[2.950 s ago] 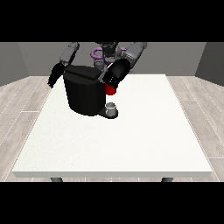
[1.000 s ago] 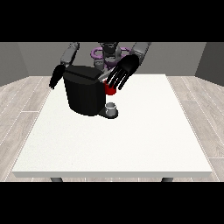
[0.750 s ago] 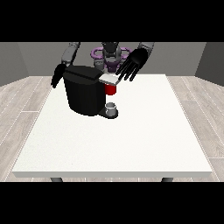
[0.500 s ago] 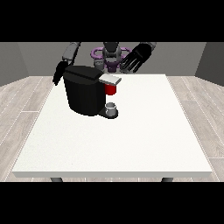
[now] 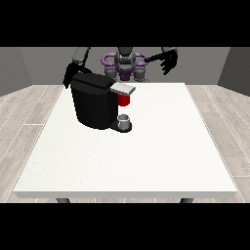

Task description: Insert the coffee pod into the coffee machine and close the lid

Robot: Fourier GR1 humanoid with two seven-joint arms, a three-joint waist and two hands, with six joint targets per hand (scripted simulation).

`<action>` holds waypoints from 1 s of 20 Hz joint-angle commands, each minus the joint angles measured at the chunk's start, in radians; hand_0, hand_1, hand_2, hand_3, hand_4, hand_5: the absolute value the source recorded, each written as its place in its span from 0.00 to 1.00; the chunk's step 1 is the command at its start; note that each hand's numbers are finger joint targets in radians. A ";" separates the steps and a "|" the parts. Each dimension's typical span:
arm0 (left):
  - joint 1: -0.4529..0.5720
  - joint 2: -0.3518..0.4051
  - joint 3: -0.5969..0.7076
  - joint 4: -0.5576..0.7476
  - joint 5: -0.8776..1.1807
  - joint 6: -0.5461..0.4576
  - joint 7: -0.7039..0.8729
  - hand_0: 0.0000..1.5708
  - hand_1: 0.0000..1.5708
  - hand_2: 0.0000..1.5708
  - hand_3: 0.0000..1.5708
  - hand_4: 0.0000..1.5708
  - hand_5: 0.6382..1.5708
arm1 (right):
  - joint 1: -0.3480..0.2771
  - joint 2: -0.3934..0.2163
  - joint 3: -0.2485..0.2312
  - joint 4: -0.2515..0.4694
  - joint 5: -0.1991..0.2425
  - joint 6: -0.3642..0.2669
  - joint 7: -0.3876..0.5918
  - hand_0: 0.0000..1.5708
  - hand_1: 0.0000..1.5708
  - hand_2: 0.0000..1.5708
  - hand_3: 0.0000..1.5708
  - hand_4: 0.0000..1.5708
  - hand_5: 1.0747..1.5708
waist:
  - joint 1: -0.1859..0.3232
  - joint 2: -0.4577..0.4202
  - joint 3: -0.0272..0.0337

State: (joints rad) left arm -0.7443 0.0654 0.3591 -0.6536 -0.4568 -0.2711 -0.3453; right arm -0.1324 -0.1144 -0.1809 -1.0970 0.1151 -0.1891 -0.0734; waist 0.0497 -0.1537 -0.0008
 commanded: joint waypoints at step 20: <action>0.325 -0.065 -0.103 -0.293 0.217 -0.010 0.146 0.00 0.00 0.00 0.00 0.25 1.00 | -0.216 -0.030 0.075 -0.184 -0.054 0.162 0.155 0.00 0.00 0.00 0.00 0.00 1.00 | 0.088 -0.074 0.0010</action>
State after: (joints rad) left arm -0.4548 0.0052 0.2997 -0.8560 -0.2765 -0.3125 -0.2329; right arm -0.3026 -0.1647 -0.1091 -1.2719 0.0695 -0.0126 0.0258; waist 0.1469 -0.2591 0.0001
